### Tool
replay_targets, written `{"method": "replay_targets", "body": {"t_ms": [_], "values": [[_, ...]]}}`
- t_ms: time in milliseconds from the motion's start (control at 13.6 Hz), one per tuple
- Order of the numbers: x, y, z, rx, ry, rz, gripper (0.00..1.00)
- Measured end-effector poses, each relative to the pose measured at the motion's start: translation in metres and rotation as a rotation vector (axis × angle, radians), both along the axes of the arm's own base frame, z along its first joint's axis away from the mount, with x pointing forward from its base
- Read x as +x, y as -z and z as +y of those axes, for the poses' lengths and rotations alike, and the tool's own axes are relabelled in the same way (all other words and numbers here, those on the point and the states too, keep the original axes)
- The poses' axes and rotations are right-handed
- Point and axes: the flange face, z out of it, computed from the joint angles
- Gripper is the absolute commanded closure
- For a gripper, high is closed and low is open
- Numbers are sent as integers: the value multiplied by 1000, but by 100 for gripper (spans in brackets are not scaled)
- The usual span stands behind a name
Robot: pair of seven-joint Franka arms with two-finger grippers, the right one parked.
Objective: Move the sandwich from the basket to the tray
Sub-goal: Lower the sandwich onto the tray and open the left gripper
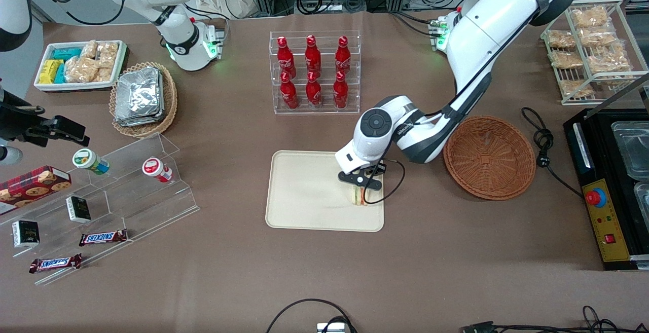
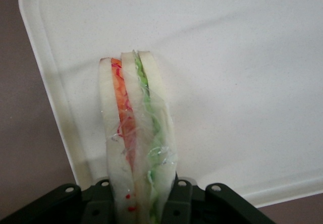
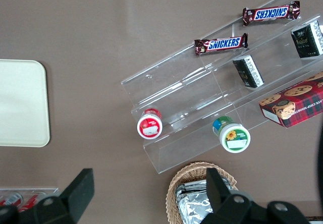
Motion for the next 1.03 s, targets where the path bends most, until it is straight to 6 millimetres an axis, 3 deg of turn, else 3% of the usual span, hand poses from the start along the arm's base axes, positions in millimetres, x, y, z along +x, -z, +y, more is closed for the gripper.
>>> {"method": "replay_targets", "body": {"t_ms": [147, 294, 515, 810, 1031], "values": [[0, 0, 0, 0, -1, 0, 8], [1, 1, 1, 2, -14, 0, 0], [9, -5, 3, -8, -52, -14, 0], [35, -33, 9, -9, -102, -48, 0], [59, -71, 40, 10, -200, -29, 0]]}}
